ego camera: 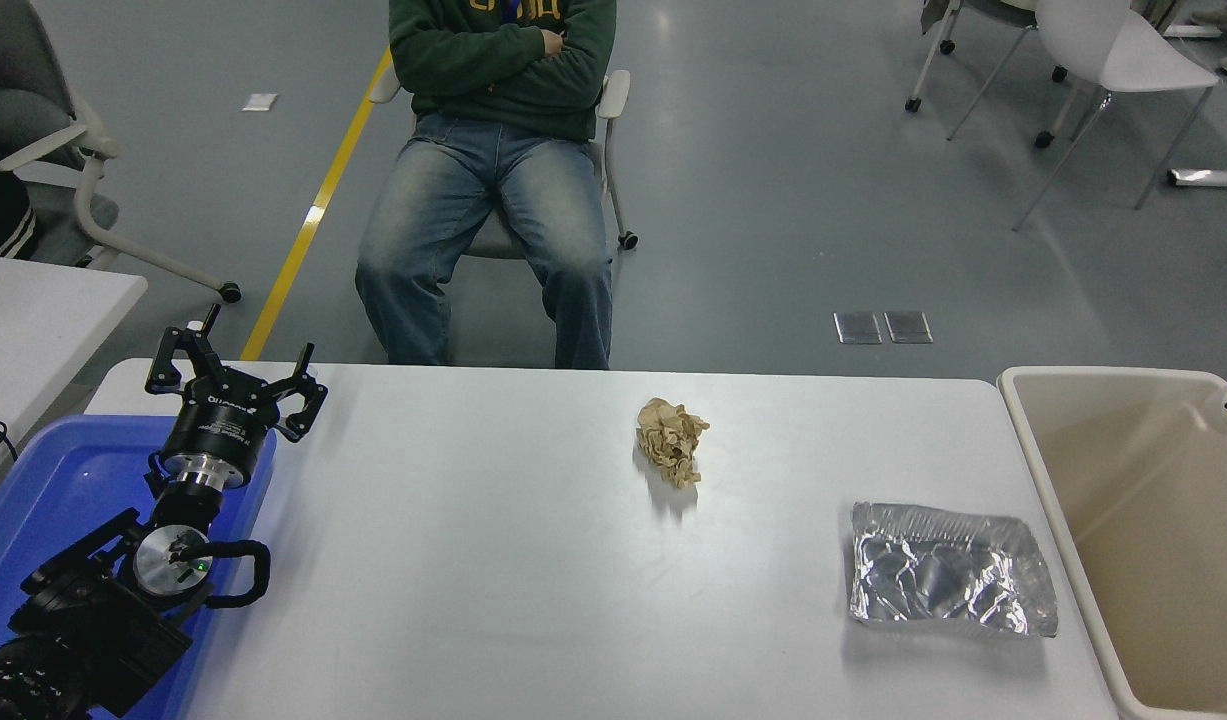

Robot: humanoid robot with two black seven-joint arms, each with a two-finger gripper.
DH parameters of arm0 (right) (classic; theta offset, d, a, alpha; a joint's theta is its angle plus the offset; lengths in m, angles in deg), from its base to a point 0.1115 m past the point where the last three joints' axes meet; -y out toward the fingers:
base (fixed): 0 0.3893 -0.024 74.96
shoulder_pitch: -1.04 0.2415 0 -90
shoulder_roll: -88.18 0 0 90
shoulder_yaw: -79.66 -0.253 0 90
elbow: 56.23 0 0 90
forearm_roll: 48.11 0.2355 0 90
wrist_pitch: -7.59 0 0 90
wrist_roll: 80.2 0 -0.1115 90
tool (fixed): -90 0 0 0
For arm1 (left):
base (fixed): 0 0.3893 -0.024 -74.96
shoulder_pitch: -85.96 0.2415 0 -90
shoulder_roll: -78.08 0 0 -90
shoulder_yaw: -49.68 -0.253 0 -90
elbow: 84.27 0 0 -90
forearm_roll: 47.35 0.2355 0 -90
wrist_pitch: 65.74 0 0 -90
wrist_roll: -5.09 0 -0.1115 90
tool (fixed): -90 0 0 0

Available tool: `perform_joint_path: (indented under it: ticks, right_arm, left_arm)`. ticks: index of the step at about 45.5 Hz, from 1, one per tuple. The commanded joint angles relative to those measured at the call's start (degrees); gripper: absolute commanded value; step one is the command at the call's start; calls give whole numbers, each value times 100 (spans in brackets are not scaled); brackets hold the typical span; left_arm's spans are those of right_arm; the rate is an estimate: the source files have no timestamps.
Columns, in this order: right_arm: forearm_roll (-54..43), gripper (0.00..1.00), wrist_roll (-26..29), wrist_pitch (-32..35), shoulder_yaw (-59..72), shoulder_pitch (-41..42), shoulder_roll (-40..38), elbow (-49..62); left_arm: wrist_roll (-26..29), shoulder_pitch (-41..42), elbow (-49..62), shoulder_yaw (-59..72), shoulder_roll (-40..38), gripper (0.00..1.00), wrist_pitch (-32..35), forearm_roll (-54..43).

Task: Clean the table surface

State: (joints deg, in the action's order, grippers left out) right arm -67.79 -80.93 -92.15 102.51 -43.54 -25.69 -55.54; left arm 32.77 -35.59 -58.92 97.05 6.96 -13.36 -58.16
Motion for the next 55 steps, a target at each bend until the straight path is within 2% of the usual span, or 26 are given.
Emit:
perform_joint_path:
  ticks: [1,17,18,20,21,22,39,55]
  right_arm:
    - [588,0,2,-749,-236,-305,321,19]
    - [597,0,-6,-846,-597,-367,497,10]
    - [597,10,-6,-854,-597,-367,497,19]
    - [588,65,-15,-951,-606,-350,497,28]
    - [597,97,-15,-960,-606,-332,497,-25]
    - [597,100,-6,-969,-614,-332,497,-25]
    - [667,100,-6,-925,-1397,-200,269,-183]
    - [667,100,-15,-881,-1405,213,-451,-1729]
  left_arm:
    - [0,0,-3,0,2,100,0,-9]
    - [0,0,-3,0,2,100,0,-9]
    - [9,0,-3,0,2,100,0,-9]
    - [0,0,-3,0,2,100,0,-9]
    - [9,0,-3,0,2,100,0,-9]
    - [0,0,-3,0,2,100,0,-9]
    - [0,0,-3,0,2,100,0,-9]
    - [0,0,-3,0,2,100,0,-1]
